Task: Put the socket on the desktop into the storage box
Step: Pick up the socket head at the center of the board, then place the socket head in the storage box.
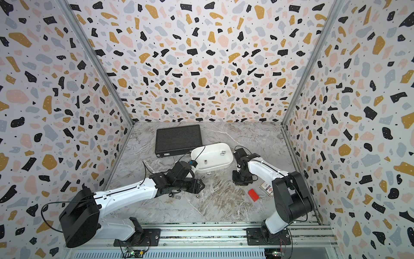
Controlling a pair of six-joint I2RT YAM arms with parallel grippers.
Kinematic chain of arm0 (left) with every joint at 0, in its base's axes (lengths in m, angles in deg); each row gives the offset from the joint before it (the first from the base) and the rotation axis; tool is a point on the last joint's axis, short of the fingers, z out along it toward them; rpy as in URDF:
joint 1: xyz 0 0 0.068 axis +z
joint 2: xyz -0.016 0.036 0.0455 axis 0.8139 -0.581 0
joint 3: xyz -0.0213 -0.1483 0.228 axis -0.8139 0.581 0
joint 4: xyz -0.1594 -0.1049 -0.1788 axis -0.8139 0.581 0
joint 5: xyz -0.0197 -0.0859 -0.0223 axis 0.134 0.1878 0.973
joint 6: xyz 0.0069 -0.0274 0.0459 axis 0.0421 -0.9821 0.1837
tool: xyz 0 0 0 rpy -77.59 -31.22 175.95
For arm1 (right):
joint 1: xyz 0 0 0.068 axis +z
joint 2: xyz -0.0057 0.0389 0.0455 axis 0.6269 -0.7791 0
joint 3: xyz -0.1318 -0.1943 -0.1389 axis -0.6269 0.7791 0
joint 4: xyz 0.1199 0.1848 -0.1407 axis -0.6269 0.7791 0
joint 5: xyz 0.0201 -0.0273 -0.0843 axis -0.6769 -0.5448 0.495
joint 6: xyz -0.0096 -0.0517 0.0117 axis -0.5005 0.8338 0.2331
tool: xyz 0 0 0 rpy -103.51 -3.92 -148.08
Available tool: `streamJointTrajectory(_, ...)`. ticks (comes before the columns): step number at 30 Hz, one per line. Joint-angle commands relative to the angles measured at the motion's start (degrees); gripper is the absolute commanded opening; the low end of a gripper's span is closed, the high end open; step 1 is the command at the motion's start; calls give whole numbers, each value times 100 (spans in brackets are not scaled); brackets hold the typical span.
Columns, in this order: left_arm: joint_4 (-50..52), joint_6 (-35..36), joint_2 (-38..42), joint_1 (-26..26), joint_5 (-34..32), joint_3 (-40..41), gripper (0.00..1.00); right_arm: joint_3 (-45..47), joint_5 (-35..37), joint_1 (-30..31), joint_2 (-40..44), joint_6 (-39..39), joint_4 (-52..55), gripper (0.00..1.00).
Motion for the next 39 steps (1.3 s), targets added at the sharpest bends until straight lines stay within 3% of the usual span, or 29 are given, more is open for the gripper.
streamJointTrajectory(1,168,-73,190,76,-317,10,68,-370,-25,25,217,39,275,16)
streamJointTrajectory(15,613,-220,823,809,-538,219,69,-1638,-67,38,-298,164,533,16)
streamJointTrajectory(26,908,-354,1210,1381,-543,423,69,-3039,-222,88,-1255,134,654,16)
streamJointTrajectory(39,1074,-476,1347,1653,-578,599,69,-4361,-384,238,-2513,21,775,16)
